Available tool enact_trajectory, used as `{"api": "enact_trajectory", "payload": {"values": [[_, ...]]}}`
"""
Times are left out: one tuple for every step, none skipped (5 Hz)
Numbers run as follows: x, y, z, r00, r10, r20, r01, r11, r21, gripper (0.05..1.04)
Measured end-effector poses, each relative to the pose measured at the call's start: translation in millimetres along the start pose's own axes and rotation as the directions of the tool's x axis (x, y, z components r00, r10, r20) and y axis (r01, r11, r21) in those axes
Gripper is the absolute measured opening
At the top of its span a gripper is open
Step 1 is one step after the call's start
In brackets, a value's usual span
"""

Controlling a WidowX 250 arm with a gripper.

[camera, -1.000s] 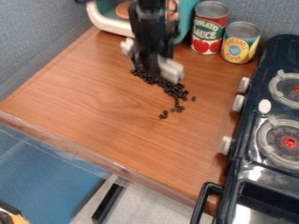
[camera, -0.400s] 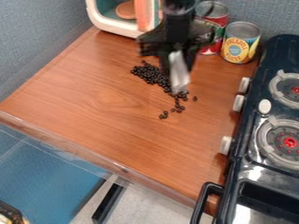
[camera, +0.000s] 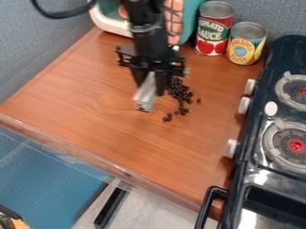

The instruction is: Sweep into pile

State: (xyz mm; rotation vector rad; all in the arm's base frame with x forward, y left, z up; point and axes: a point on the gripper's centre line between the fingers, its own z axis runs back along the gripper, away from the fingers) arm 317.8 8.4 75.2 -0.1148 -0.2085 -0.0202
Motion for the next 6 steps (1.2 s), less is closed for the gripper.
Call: {"api": "enact_trajectory", "payload": {"values": [[-8.4, -1.0, -5.7, 0.968, -0.251, 0.013, 0.251, 0.966, -0.063, 0.388], [-12.4, -6.7, -7.3, 0.879, -0.474, 0.052, 0.477, 0.872, -0.11, 0.388], [-25.9, -11.4, -13.9, 0.748, -0.663, 0.04, 0.662, 0.739, -0.129, 0.388], [-36.0, -29.7, -23.0, 0.63, -0.775, 0.042, 0.772, 0.62, -0.139, 0.388], [-39.3, -40.9, -41.4, 0.641, -0.767, -0.017, 0.764, 0.64, -0.082, 0.459], [-44.2, -43.7, -63.5, 0.691, -0.707, -0.149, 0.711, 0.702, -0.033, 0.773]]}}
